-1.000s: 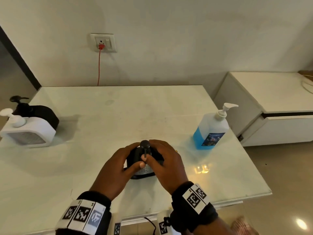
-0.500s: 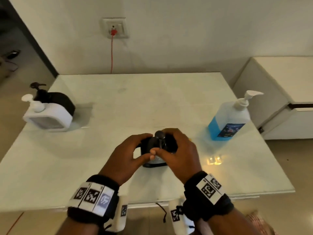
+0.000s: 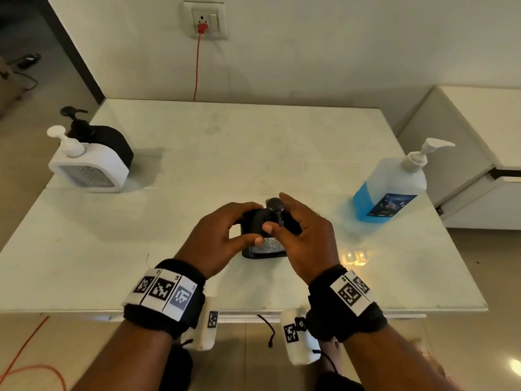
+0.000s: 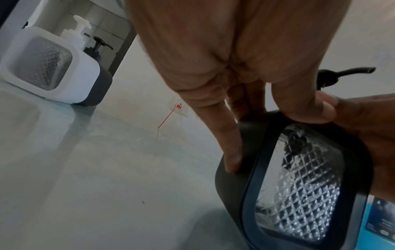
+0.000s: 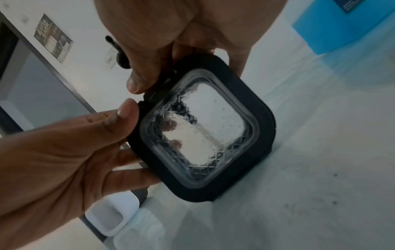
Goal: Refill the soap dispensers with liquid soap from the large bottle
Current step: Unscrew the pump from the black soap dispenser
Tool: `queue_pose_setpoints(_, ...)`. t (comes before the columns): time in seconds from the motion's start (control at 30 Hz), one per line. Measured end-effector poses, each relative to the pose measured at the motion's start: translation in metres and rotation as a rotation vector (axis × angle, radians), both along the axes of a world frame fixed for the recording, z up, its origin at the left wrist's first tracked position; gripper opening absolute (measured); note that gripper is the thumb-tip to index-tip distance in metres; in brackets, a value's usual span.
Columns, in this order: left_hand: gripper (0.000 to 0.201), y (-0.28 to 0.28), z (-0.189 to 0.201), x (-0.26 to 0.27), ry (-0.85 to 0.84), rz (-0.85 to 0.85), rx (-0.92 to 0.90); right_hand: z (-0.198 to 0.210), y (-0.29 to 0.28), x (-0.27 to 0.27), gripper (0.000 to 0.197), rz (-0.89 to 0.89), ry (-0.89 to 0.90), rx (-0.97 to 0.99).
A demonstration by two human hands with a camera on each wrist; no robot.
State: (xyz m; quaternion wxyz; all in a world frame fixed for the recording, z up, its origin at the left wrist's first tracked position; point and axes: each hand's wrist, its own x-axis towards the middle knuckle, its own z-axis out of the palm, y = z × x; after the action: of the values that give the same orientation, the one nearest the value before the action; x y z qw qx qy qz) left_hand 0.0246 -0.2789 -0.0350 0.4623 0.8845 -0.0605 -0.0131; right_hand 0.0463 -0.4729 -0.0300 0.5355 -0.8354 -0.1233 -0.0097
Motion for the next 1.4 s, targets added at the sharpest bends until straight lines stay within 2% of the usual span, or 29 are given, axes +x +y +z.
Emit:
queue_pose_setpoints(0.23,0.055,-0.001,0.002,-0.002,0.017,-0.001,0.0,0.004,-0.011,0.007,0.04,0.218,0.051,-0.067)
queue_pose_setpoints(0.4,0.058,-0.002,0.002,-0.004,0.019,0.038,0.006,0.006,-0.006,0.003,0.048,0.046,0.024,0.05)
queue_pose_setpoints(0.57,0.054,-0.004,0.002,-0.002,0.021,0.061,-0.012,0.004,-0.001,0.003,0.038,-0.028,-0.01,0.042)
queue_pose_setpoints(0.77,0.055,-0.005,0.001,-0.002,0.034,0.052,-0.044,0.004,-0.006,0.006,0.031,0.116,0.014,0.034)
queue_pose_setpoints(0.87,0.055,-0.005,0.001,-0.003,0.044,0.049,-0.066,0.001,-0.013,0.011,0.034,0.219,0.073,0.019)
queue_pose_setpoints(1.0,0.053,-0.005,0.002,-0.003,0.05,0.055,-0.052,0.005,-0.014,0.011,0.039,0.27,0.159,0.024)
queue_pose_setpoints(1.07,0.05,-0.006,0.004,-0.004,0.052,0.073,-0.052,0.006,-0.01,0.008,0.038,0.232,0.159,-0.006)
queue_pose_setpoints(1.17,0.045,-0.009,0.007,-0.005,0.038,0.085,-0.058,0.004,-0.004,0.002,0.065,0.088,0.112,-0.032)
queue_pose_setpoints(1.2,0.044,-0.01,0.007,-0.004,0.039,0.088,-0.057,0.002,-0.002,0.002,0.067,0.049,0.1,-0.016)
queue_pose_setpoints(1.3,0.048,-0.009,0.004,-0.004,0.046,0.082,-0.038,0.001,0.002,0.004,0.05,-0.017,0.053,0.014)
queue_pose_setpoints(1.4,0.048,-0.009,0.003,-0.003,0.049,0.085,-0.042,0.002,0.002,0.005,0.037,-0.009,0.027,0.03)
